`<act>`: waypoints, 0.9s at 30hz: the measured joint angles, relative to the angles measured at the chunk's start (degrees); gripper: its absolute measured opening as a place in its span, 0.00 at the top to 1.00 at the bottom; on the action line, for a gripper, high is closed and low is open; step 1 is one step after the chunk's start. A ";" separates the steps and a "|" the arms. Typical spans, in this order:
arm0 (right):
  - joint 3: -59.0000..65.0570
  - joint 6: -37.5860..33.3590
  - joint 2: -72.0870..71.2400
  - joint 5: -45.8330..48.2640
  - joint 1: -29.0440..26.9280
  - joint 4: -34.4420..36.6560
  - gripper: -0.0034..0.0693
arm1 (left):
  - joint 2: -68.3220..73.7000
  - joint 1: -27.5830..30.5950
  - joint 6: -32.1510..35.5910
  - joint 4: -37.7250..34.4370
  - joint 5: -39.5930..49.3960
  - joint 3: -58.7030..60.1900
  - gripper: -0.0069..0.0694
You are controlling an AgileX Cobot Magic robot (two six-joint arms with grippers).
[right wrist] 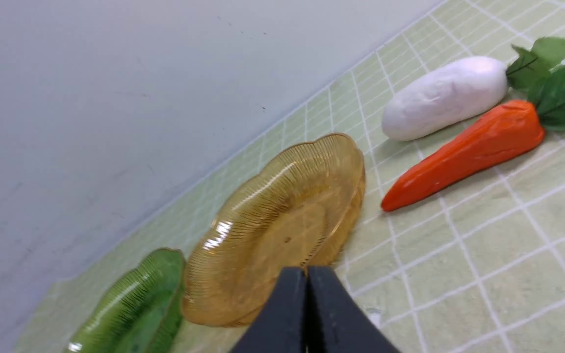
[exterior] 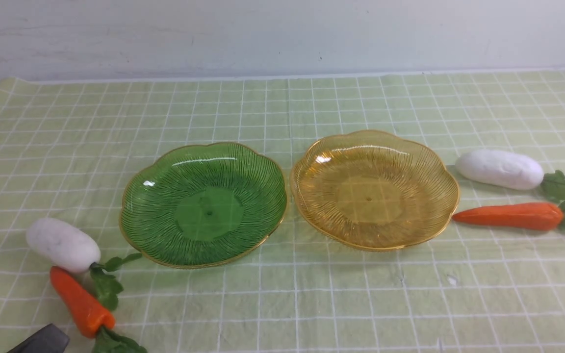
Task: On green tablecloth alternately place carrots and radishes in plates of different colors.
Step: 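Place the white radish on the plate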
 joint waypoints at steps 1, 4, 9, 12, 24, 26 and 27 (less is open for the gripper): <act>0.00 0.00 0.00 -0.20 0.00 0.87 0.97 | 0.39 0.00 0.00 0.24 0.76 -0.32 0.92; 0.00 0.00 0.00 -1.94 0.00 2.86 0.97 | 9.31 0.00 0.02 5.49 9.42 -6.07 0.92; -2.30 -3.02 0.00 -1.40 0.00 2.66 0.97 | 22.27 0.00 0.02 13.07 19.81 -12.85 0.92; -10.17 -8.30 1.03 -0.92 0.00 -0.09 0.97 | 27.72 0.00 0.07 17.05 21.97 -17.06 0.92; -29.91 -9.56 33.59 21.10 0.00 -20.00 0.97 | 38.61 0.00 1.28 23.58 27.48 -27.70 0.91; -33.09 -8.13 40.11 24.07 0.00 -22.17 0.97 | 39.83 0.00 1.68 23.97 28.38 -28.81 0.90; -34.52 -7.40 43.20 24.73 0.00 -23.18 0.97 | 40.11 0.00 1.82 23.97 28.39 -28.92 0.89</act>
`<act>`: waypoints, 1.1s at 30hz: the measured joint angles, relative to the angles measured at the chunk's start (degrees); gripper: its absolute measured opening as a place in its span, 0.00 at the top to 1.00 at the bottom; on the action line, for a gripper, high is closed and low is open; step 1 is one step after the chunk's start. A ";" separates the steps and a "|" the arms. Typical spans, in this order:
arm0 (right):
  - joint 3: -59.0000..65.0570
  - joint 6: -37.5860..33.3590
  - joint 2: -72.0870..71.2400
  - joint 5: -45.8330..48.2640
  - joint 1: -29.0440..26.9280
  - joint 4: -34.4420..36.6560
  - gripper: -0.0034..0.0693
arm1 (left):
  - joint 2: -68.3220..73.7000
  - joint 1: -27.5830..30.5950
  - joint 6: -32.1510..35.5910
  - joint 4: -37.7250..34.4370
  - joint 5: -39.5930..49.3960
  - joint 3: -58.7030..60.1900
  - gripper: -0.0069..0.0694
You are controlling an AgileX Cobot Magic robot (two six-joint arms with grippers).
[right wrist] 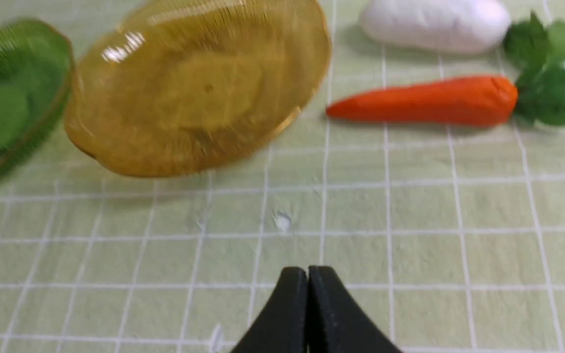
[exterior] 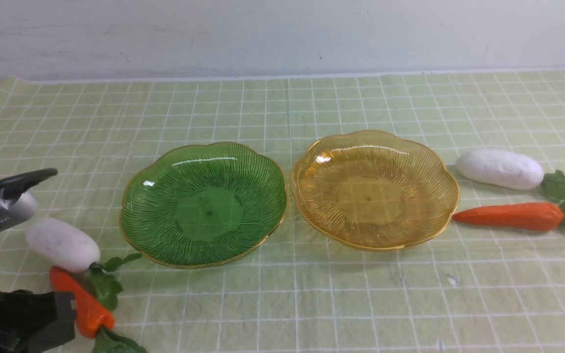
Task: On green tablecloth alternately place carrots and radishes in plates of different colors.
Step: 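Place the white radish on the plate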
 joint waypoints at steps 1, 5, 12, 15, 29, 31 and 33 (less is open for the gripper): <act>-1.42 0.52 3.68 0.43 0.00 -0.66 0.97 | 0.10 0.00 0.12 0.05 0.05 -0.06 0.88; -7.80 1.25 15.40 0.56 0.00 -2.21 0.95 | 0.15 0.00 0.23 0.38 0.33 -0.06 0.82; -20.83 1.00 34.17 -0.70 0.00 -4.20 0.78 | 0.15 0.00 0.23 0.38 0.49 -0.06 0.64; -27.47 0.81 41.61 -0.70 0.00 -8.59 0.58 | 0.15 0.00 0.23 0.45 0.80 -0.06 0.57; -36.19 1.08 61.61 -18.62 0.00 -35.40 0.15 | 0.15 0.00 0.29 0.55 0.97 -0.06 0.53; -36.65 1.15 64.27 -19.77 0.00 -38.54 0.15 | 0.15 0.00 0.35 0.55 0.97 -0.06 0.53; -38.07 1.25 66.47 -19.85 0.00 -40.66 0.15 | 0.15 0.00 0.35 0.55 0.97 -0.06 0.53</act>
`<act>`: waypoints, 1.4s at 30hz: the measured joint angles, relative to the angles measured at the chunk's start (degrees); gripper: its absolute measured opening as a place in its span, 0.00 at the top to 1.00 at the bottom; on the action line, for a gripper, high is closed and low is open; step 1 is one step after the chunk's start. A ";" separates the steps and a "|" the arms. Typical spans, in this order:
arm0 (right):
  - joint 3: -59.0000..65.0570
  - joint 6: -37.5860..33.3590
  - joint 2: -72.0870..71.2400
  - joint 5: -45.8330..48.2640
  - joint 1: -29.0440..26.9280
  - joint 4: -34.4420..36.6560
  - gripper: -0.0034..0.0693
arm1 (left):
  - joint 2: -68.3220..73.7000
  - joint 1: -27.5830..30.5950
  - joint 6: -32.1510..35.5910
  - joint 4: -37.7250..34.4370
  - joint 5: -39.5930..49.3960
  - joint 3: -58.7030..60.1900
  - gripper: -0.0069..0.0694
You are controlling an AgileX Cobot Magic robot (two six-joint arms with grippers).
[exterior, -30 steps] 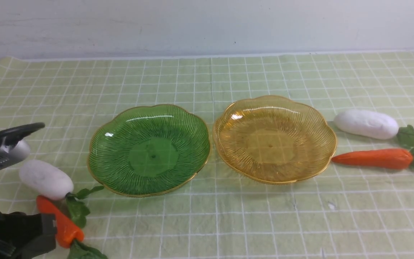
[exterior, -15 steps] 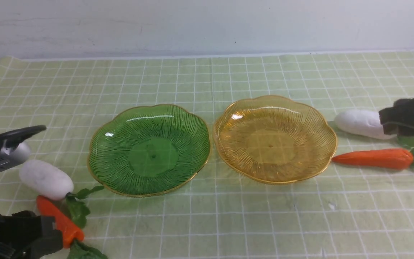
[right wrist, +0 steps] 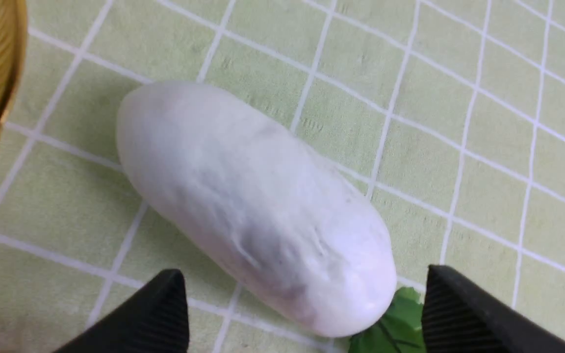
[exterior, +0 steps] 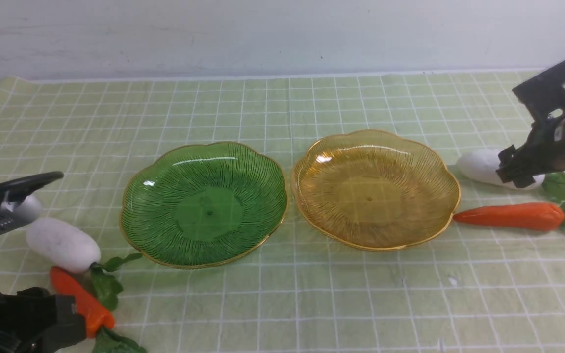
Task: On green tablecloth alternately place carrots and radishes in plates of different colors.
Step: 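Place the white radish on the plate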
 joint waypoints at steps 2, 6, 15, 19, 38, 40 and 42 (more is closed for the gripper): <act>-2.94 0.00 2.82 0.45 0.00 -0.97 0.15 | 0.00 0.00 0.04 0.00 0.00 0.00 0.53; -9.63 0.06 7.65 3.69 0.00 -1.18 0.15 | 0.00 0.00 0.04 1.72 0.00 0.00 0.53; -19.60 0.00 14.78 13.77 0.00 -0.82 0.15 | 0.00 0.00 -0.01 3.90 0.00 0.00 0.53; -20.66 0.00 15.26 14.20 0.00 -0.78 0.15 | 0.00 0.00 -0.01 3.91 0.00 0.00 0.53; -21.64 -0.76 18.89 10.68 0.00 -6.23 0.28 | 0.00 0.00 -0.12 3.95 0.00 0.00 0.53; -21.64 -0.76 18.45 11.36 0.00 -6.55 0.31 | 0.00 0.00 -0.12 3.95 0.00 0.00 0.53; -21.33 -0.46 17.40 13.10 0.00 -6.60 0.31 | 0.00 0.00 -0.12 3.95 0.00 0.00 0.53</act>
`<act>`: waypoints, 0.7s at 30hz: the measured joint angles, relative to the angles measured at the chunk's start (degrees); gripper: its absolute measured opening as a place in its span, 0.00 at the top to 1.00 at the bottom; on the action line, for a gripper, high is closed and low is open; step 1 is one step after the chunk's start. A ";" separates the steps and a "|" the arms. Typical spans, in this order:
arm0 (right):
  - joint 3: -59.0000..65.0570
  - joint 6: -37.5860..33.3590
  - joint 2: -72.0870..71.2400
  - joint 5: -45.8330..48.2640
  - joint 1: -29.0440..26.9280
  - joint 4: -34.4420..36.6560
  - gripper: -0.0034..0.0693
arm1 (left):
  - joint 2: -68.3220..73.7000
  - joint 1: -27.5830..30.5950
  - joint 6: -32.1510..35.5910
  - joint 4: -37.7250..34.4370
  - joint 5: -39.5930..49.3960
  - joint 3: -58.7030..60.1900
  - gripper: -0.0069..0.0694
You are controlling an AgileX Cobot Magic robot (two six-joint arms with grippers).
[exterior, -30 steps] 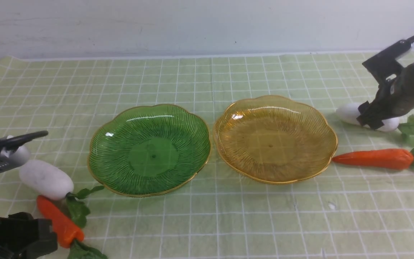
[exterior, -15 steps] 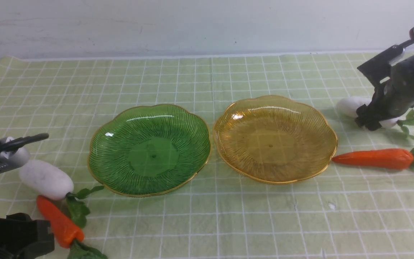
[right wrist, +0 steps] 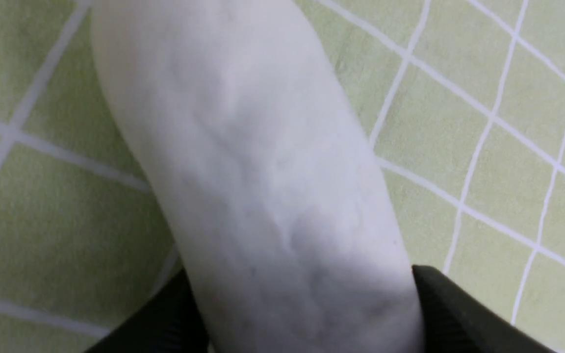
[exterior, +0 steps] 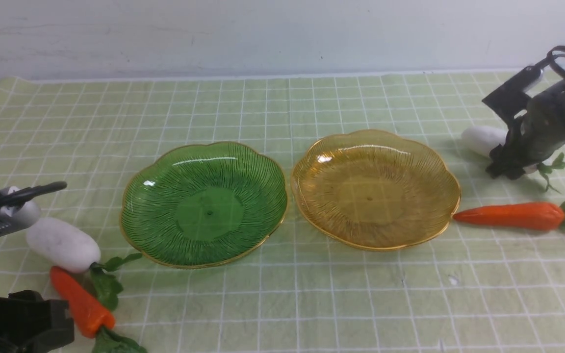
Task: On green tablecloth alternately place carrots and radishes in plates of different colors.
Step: 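Place the white radish on the plate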
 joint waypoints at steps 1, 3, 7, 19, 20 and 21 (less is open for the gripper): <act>0.15 0.27 -0.71 0.73 0.06 0.06 0.31 | 0.00 0.00 0.00 0.00 0.00 0.00 0.53; 0.20 1.78 -3.27 1.86 0.45 0.06 0.31 | 0.00 0.00 0.00 0.00 0.00 0.00 0.53; 0.20 5.99 -11.17 3.85 2.75 1.68 0.31 | 0.00 0.00 0.00 0.01 0.00 0.00 0.53; 0.15 -4.65 -14.03 12.54 14.55 30.93 0.31 | 0.00 0.00 0.00 0.06 0.00 0.00 0.53; 0.15 -5.87 -13.23 12.63 15.40 32.29 0.31 | 0.00 0.00 0.00 0.06 0.00 0.00 0.53; 0.15 -6.24 -13.07 12.63 15.67 32.48 0.31 | 0.00 0.00 0.00 0.06 0.00 0.00 0.53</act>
